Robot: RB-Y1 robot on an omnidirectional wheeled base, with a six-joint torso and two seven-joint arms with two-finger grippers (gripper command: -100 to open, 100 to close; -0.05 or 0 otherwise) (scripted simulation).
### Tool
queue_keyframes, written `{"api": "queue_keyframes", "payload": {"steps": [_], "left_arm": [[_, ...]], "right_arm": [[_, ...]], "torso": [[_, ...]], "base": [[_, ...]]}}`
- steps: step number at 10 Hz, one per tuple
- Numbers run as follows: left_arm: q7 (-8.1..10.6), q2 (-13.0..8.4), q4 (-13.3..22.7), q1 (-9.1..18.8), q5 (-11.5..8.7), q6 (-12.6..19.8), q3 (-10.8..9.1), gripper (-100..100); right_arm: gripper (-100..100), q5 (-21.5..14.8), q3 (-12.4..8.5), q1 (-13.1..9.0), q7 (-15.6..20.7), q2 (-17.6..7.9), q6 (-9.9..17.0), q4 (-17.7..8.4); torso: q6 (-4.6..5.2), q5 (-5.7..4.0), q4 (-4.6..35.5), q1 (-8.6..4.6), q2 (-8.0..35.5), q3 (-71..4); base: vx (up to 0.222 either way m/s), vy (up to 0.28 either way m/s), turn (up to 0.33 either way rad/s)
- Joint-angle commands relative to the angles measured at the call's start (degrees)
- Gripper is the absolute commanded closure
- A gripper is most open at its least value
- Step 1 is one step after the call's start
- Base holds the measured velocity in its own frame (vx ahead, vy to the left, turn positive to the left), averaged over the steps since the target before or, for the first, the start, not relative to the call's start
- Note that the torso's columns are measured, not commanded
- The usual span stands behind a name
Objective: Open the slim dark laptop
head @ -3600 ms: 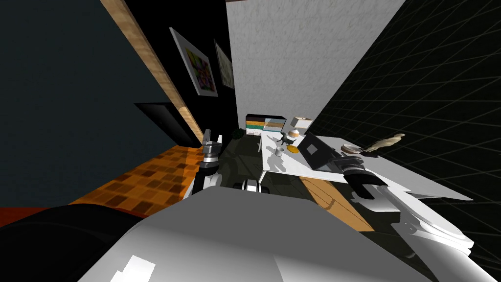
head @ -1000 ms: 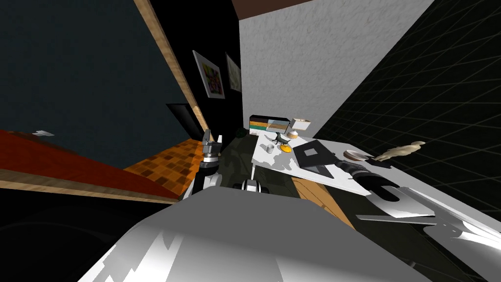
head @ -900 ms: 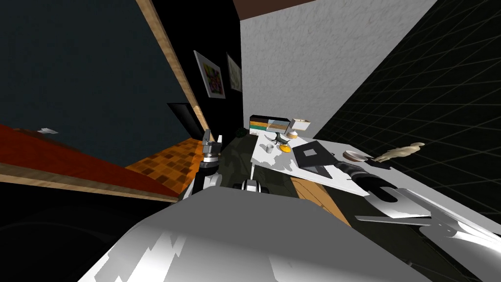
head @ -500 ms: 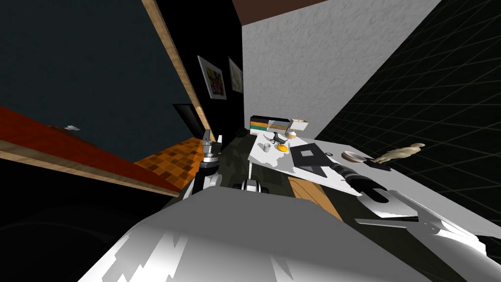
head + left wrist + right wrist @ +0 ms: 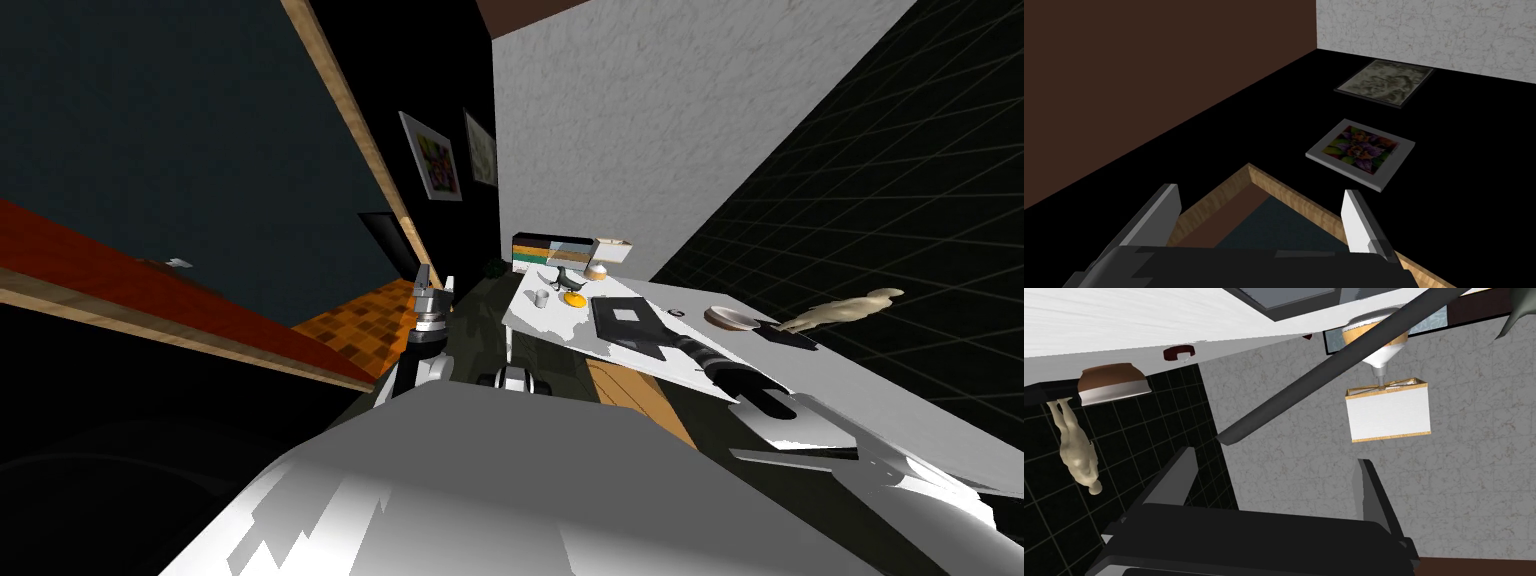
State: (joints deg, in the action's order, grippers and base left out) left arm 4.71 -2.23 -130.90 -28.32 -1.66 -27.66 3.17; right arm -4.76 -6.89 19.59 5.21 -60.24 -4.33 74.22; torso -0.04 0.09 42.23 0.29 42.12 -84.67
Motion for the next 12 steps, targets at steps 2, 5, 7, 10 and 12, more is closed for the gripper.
{"api": "queue_keyframes", "payload": {"steps": [2, 5, 7, 10, 12], "left_arm": [[0.00, 0.0, 0.0, 0.0, 0.0, 0.0, 0.00, 0], [0.00, 0.0, 0.0, 0.0, 0.0, 0.0, 0.00, 0], [0.00, 0.0, 0.0, 0.0, 0.0, 0.0, 0.00, 0], [0.00, 0.0, 0.0, 0.0, 0.0, 0.0, 0.00, 0], [0.00, 0.0, 0.0, 0.0, 0.0, 0.0, 0.00, 0]], "right_arm": [[-100, 2.0, -0.4, 2.2, -2.3, -4.2, 1.7, 3.2], [-100, 3.5, -0.6, 3.8, -4.0, -7.4, 2.8, 5.4], [0, 3.4, -0.4, 3.3, -3.9, -7.1, 2.6, 4.9], [0, 3.3, -0.4, 3.3, -3.8, -7.1, 2.6, 4.9], [0, 3.3, -0.4, 3.3, -3.8, -7.1, 2.6, 4.9]], "torso": [[0.04, -0.07, 0.1, -0.22, 0.3, 0.2], [0.05, -0.11, 0.1, -0.35, 0.2, 0.1], [0.04, -0.11, 0.0, -0.31, 0.1, 0.1], [0.04, -0.09, 0.1, -0.29, 0.2, 0.1], [0.04, -0.09, 0.1, -0.29, 0.2, 0.1]], "base": [[0.015, 0.024, -0.031], [0.003, 0.011, -0.034], [0.000, 0.000, 0.000], [0.000, 0.000, 0.000], [0.000, 0.000, 0.000]]}}
